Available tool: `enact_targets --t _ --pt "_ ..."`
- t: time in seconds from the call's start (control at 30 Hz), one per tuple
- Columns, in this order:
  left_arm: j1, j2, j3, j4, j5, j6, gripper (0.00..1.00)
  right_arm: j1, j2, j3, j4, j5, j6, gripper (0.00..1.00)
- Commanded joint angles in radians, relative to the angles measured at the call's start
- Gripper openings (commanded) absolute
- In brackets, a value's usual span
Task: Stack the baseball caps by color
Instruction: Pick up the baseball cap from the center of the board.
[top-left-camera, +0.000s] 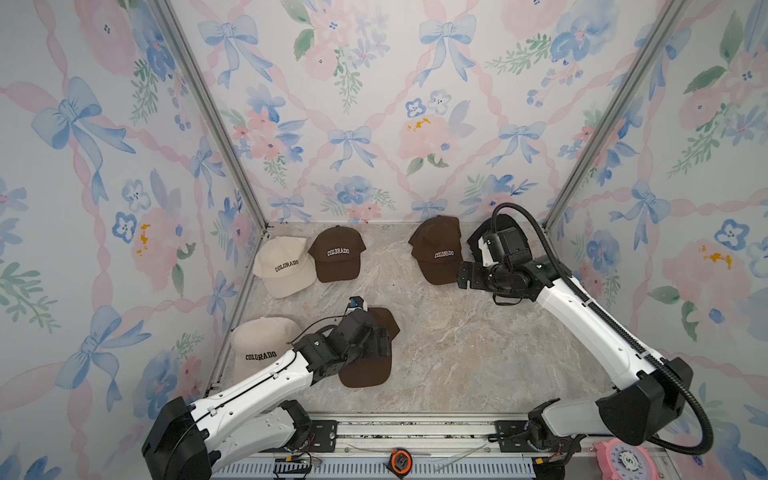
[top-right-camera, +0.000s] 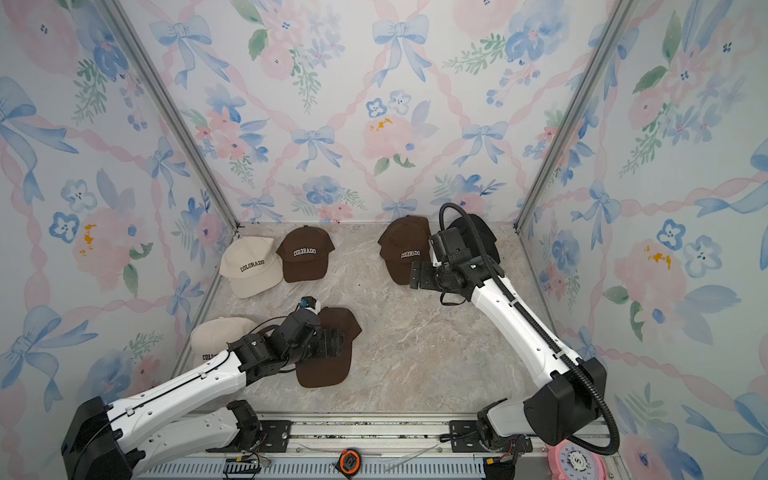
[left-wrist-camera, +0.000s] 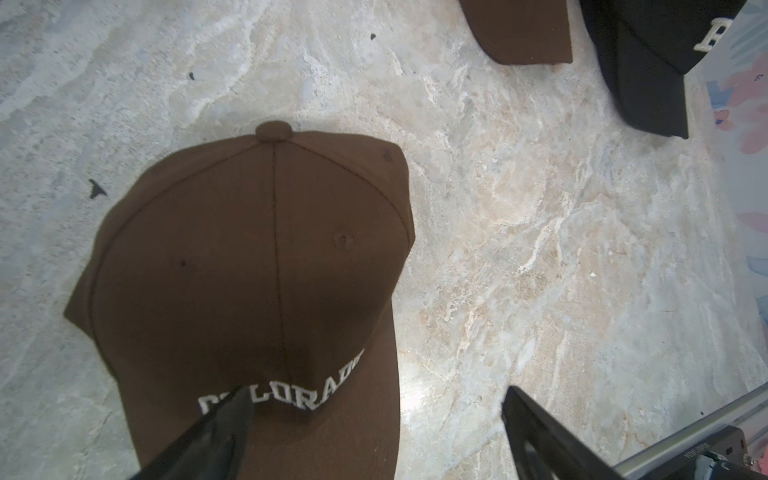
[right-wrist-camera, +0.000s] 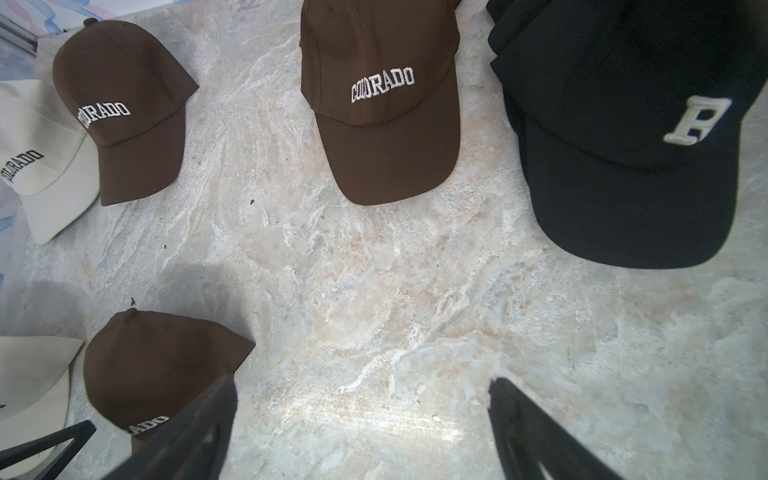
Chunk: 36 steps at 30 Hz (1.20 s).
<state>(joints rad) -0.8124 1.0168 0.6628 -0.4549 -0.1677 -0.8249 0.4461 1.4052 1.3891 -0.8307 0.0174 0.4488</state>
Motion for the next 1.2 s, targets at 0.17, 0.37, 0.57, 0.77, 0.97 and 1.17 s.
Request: enact_targets --t 0.17,0.37,0.57,0.77,0.97,1.17 --pt "-0.004 0.022 0.01 -0.028 -0.031 -0.015 0.96 0.007 -0.015 0.117 -0.094 -0.086 -0.021 0.96" --pt "-0.004 0.052 0.044 -0.057 -0.046 -0.007 0.96 0.004 0.018 0.201 -0.128 -0.141 -0.029 0.96" --pt "-0.004 0.042 0.052 -0.104 -0.081 -0.022 0.94 0.0 0.037 0.241 -0.143 -0.179 -0.043 0.96" --pt "-0.004 0.037 0.044 -0.123 -0.111 -0.025 0.87 -0.023 0.023 0.201 -0.13 -0.21 -0.073 0.96" --pt "-0.004 0.081 0.058 -0.141 -0.138 -0.024 0.81 -0.039 -0.011 0.127 -0.099 -0.236 -0.067 0.96" --pt "-0.004 0.133 0.109 -0.151 -0.152 -0.019 0.73 -0.05 -0.06 0.075 -0.076 -0.228 -0.054 0.96"
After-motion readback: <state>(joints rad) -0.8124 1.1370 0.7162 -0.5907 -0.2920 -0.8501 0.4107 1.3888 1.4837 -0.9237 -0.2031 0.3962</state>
